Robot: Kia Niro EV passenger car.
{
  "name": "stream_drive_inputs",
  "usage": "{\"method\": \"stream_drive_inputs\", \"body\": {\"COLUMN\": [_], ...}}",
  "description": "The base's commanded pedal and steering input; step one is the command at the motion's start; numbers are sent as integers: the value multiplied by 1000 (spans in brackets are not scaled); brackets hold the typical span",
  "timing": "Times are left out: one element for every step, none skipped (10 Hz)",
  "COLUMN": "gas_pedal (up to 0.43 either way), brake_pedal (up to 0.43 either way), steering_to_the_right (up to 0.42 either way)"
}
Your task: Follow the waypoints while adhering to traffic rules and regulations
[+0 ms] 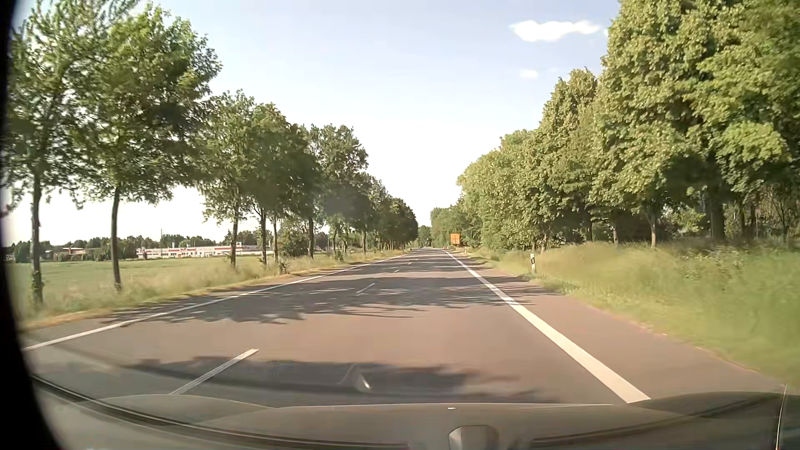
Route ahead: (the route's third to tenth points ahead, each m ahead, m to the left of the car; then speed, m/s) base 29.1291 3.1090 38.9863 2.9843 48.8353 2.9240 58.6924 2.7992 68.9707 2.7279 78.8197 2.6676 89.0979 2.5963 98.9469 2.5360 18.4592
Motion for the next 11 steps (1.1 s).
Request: {"method": "stream_drive_inputs", "body": {"gas_pedal": [177, 177, 177, 177, 177, 177, 177, 177, 177, 177, 177], "brake_pedal": [6, 6, 6, 6, 6, 6, 6, 6, 6, 6, 6], "steering_to_the_right": [4, 4, 4, 4, 4, 3, 3, 3, 3, 3, 2]}}
